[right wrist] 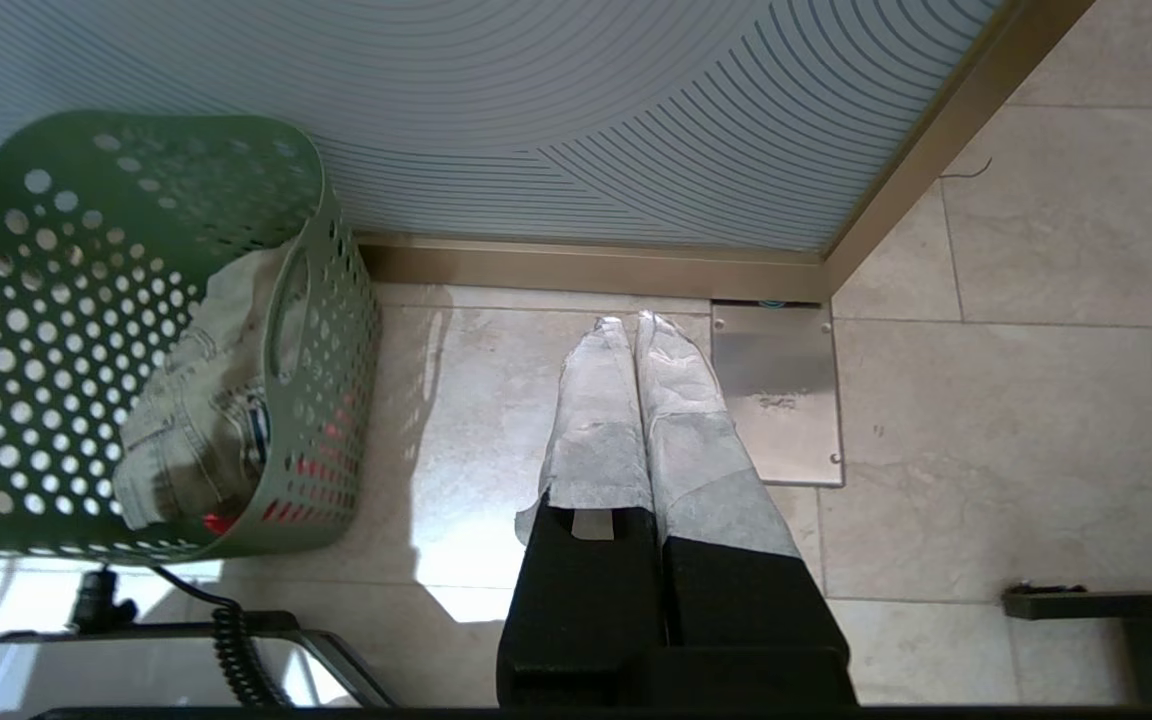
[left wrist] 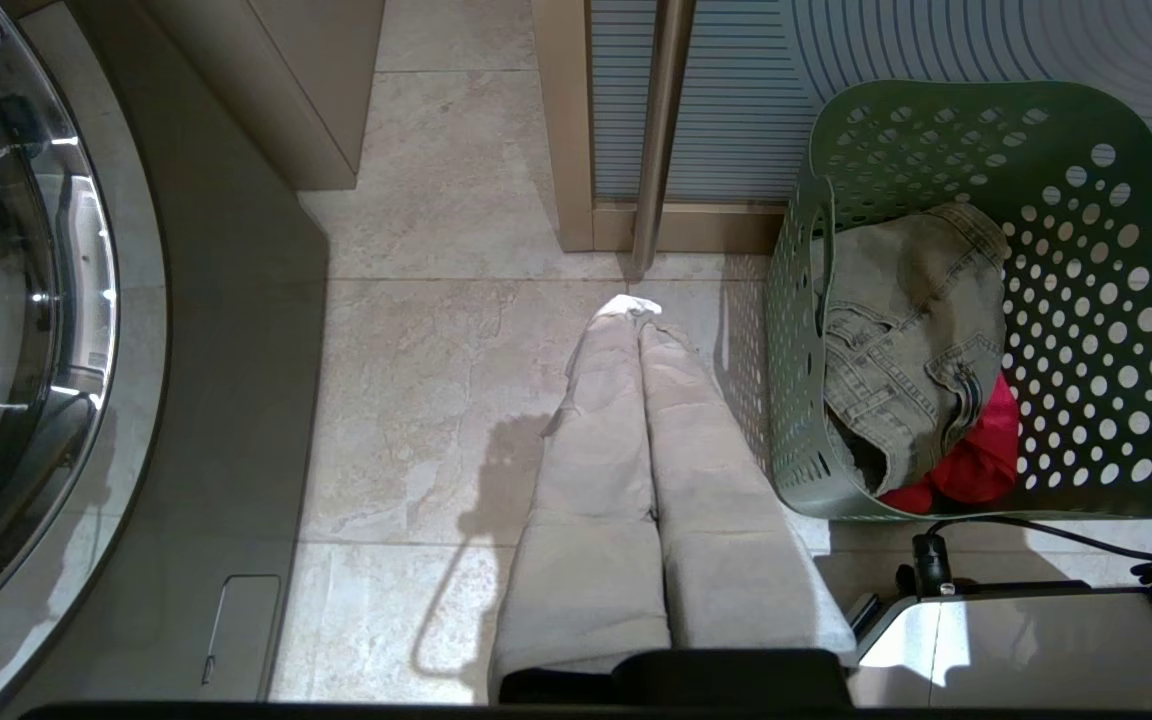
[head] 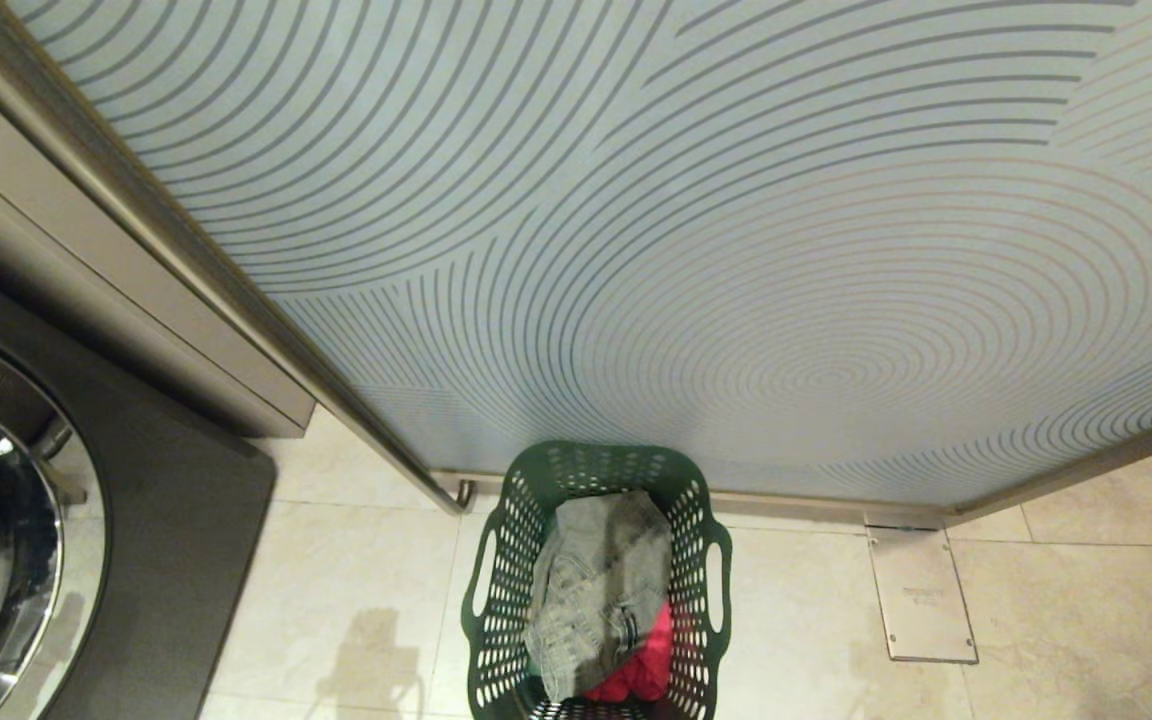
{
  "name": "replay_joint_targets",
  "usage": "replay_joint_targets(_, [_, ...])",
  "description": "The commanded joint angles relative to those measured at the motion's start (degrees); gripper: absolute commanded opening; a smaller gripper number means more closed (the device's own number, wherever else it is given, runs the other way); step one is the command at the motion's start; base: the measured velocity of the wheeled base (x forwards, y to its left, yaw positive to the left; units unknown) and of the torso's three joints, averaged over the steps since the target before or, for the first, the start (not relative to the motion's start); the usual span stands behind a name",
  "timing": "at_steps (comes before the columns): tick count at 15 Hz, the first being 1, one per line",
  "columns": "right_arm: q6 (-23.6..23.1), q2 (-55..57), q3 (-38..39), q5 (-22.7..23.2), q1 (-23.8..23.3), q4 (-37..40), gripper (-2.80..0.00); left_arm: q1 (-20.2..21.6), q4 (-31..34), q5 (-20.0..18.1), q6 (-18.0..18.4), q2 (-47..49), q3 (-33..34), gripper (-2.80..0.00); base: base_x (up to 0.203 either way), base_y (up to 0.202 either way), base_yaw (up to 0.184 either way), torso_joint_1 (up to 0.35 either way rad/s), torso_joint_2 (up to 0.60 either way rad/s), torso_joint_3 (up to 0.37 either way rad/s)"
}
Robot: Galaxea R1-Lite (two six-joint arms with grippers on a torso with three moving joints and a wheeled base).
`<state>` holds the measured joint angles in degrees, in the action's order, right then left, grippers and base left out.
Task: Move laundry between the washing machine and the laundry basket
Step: Pick up the clothes basket and put it beside the washing machine
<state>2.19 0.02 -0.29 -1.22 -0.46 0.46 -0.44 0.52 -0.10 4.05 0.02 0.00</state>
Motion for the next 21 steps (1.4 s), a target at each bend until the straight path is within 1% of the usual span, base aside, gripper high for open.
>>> replay_joint_targets(1, [0.2,0.1,0.0,0.0,0.0,0.0,-2.8,0.0,0.1,-0.3,0.7,0.0,0.0,-2.8,0.0,0.0,0.0,0.0,0.0,0.0])
replay_joint_targets(3, [-0.8,0.1,0.0,0.3,0.0,0.0,-2.8,0.0,0.1,-0.4,1.2,0.0,0.0,-2.8,0.0,0.0,0.0,0.0,0.0,0.0])
replay_joint_targets(7, [-0.3,0.1,0.1,0.0,0.0,0.0,-2.8,0.0,0.0,-0.3,0.4,0.0,0.0,-2.8,0.0,0.0,0.0,0.0,0.0,0.0])
replay_joint_targets(8, [-1.2,0.1,0.2,0.0,0.0,-0.4,-2.8,0.0,0.2,-0.3,0.6,0.0,0.0,-2.8,0.0,0.0,0.0,0.0,0.0,0.0])
replay_joint_targets(10, [-0.6,0.1,-0.1,-0.2,0.0,-0.7,-2.8,0.0,0.0,-0.4,1.1,0.0,-0.1,-2.8,0.0,0.0,0.0,0.0,0.0,0.0])
replay_joint_targets(11, [-0.5,0.2,-2.6,-0.4,0.0,-0.4,-2.8,0.0,-0.2,-0.4,1.7,0.0,-1.2,-2.8,0.0,0.0,0.0,0.0,0.0,0.0])
replay_joint_targets(12, [-0.4,1.0,-7.7,-1.1,0.0,1.4,-2.8,0.0,0.5,-0.5,1.6,0.2,-4.9,-2.8,0.0,0.0,0.0,0.0,0.0,0.0])
replay_joint_targets(13, [-0.3,2.6,-13.2,-1.5,0.0,4.7,-2.8,0.0,2.4,-0.7,1.4,1.3,-10.0,-2.8,0.0,0.0,0.0,0.0,0.0,0.0])
replay_joint_targets(14, [0.4,6.0,-21.2,-1.9,-0.1,9.4,-2.8,-0.1,6.1,-1.0,1.0,4.1,-17.2,-2.8,0.0,0.0,0.0,0.0,0.0,0.0])
replay_joint_targets(15, [1.6,11.1,-27.7,-2.0,-0.1,13.5,-2.8,-0.1,9.6,-1.4,0.5,8.7,-22.7,-2.8,0.0,0.0,0.0,0.0,0.0,0.0])
replay_joint_targets(16, [2.8,17.7,-32.0,-2.0,-0.1,16.3,-2.8,-0.2,12.3,-1.9,-0.1,15.3,-26.6,-2.8,0.0,0.0,0.0,0.0,0.0,0.0])
replay_joint_targets(18, [5.0,31.0,-37.2,-1.6,-0.1,19.0,-2.8,-0.3,15.4,-3.8,-1.3,29.3,-32.0,-2.8,0.0,0.0,0.0,0.0,0.0,0.0])
replay_joint_targets(19, [6.1,37.8,-38.6,-0.6,0.0,19.0,-2.8,-0.4,16.6,-5.7,-2.0,36.6,-33.8,-2.8,0.0,0.0,0.0,0.0,0.0,0.0])
replay_joint_targets(20, [6.9,43.0,-38.9,1.0,0.0,17.9,-2.8,-0.7,17.3,-7.5,-2.7,42.5,-34.8,-2.8,0.0,0.0,0.0,0.0,0.0,0.0])
replay_joint_targets(21, [7.5,48.0,-38.2,3.3,0.0,14.8,-2.8,-1.1,18.0,-9.2,-3.9,48.8,-35.8,-2.8,0.0,0.0,0.0,0.0,0.0,0.0])
